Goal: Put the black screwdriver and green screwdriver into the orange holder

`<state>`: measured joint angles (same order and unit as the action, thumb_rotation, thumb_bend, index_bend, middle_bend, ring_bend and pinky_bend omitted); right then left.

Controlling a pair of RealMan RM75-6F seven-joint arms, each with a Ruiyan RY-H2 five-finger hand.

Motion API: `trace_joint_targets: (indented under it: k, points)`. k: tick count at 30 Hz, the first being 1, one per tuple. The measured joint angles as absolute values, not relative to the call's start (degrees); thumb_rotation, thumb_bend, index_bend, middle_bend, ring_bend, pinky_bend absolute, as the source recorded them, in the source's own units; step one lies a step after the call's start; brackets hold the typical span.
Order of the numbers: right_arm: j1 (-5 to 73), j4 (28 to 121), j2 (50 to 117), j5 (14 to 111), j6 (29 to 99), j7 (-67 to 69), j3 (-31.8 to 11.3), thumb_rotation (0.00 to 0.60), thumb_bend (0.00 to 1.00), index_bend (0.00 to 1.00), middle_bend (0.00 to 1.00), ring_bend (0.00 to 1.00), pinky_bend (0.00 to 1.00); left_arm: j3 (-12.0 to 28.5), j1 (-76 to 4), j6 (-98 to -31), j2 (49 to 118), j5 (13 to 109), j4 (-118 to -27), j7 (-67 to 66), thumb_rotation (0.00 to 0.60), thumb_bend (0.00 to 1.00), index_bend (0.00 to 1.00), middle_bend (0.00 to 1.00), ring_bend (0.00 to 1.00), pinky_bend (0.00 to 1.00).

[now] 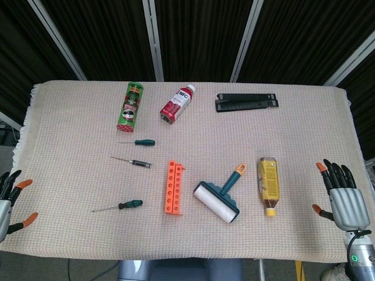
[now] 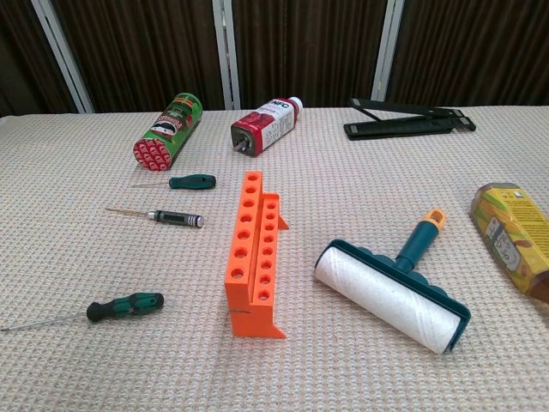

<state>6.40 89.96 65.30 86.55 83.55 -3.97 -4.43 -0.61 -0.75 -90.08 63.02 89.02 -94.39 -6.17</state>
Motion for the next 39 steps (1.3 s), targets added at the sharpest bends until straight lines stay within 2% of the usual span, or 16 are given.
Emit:
trace_joint_targets:
  k: [8, 16, 20, 23, 25, 32, 39]
  points:
    - [6.19, 88.59, 65.63, 86.57, 83.86, -2.47, -4.24, 0.6, 0.0, 0.01, 0.0, 0.0, 0.0, -0.39, -0.91, -89.56, 62.87, 88.93, -95.16, -7.1, 0.58, 0.24, 0.26, 0.06, 0.0, 0.0]
    - [5.86, 88.29, 65.61, 86.53, 84.35, -2.02, -4.14, 0.6, 0.0, 0.01, 0.0, 0.0, 0.0, -0.16, -1.26, -88.92, 63.17, 88.83, -95.35, -7.49, 0.576, 0.24, 0.26, 0.06, 0.0, 0.0]
    - [5.85, 87.88, 65.78, 86.33, 84.1, -1.64, -4.06, 0.6, 0.0, 0.01, 0.0, 0.0, 0.0, -0.05, -1.77, -88.12, 63.26, 88.96, -95.4, -7.72, 0.579, 0.25, 0.29, 0.07, 0.0, 0.0]
    - [5.91, 87.63, 65.86, 86.28, 83.93, -1.49, -4.04, 0.6, 0.0, 0.01, 0.0, 0.0, 0.0, 0.41, -3.17, -86.21, 63.37, 88.81, -95.35, -8.17, 0.577, 0.35, 0.32, 0.1, 0.0, 0.0]
    - [5.92, 87.62, 65.82, 86.3, 83.95, -1.54, -4.03, 0.6, 0.0, 0.01, 0.0, 0.0, 0.0, 0.85, -4.25, -84.97, 63.49, 88.73, -95.27, -8.36, 0.577, 0.38, 0.35, 0.11, 0.01, 0.0]
    - [5.67, 87.98, 65.59, 86.22, 84.35, -1.87, -4.03, 0.6, 0.0, 0.01, 0.0, 0.0, 0.0, 2.54, -8.6, -79.76, 63.93, 88.49, -95.1, -8.92, 0.583, 0.38, 0.39, 0.11, 0.02, 0.0]
    - [4.93, 88.82, 65.31, 86.01, 85.12, -2.69, -3.8, 0.6, 0.0, 0.01, 0.0, 0.0, 0.0, 5.38, -16.49, -69.78, 65.25, 87.1, -94.66, -10.77, 0.586, 0.25, 0.37, 0.1, 0.01, 0.0]
